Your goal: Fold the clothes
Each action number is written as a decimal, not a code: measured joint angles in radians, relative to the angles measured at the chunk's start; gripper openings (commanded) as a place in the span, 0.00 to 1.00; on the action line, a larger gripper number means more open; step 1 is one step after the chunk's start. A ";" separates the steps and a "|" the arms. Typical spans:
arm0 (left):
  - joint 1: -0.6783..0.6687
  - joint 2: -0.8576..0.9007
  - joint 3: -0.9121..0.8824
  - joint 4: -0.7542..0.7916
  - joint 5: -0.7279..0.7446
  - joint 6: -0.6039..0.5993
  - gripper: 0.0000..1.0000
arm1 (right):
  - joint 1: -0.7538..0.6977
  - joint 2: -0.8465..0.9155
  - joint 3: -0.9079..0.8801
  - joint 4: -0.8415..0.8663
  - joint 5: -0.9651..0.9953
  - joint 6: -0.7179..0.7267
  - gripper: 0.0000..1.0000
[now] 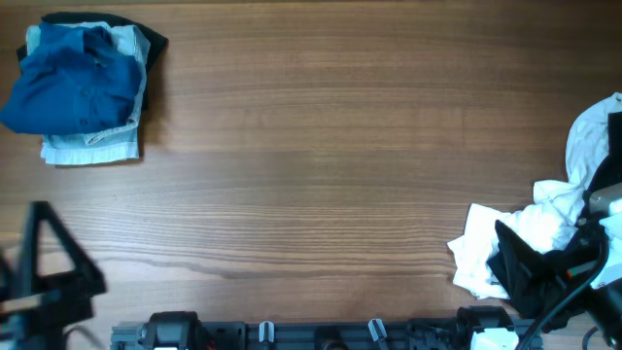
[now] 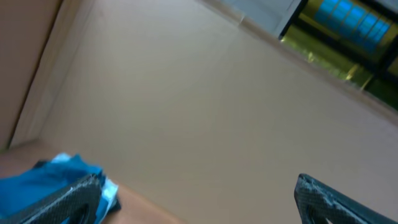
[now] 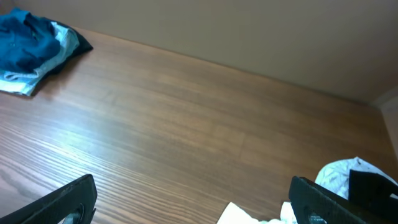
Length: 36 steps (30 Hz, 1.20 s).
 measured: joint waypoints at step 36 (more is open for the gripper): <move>0.000 -0.405 -1.170 0.080 0.016 0.000 1.00 | 0.000 0.000 0.000 0.000 0.000 0.000 1.00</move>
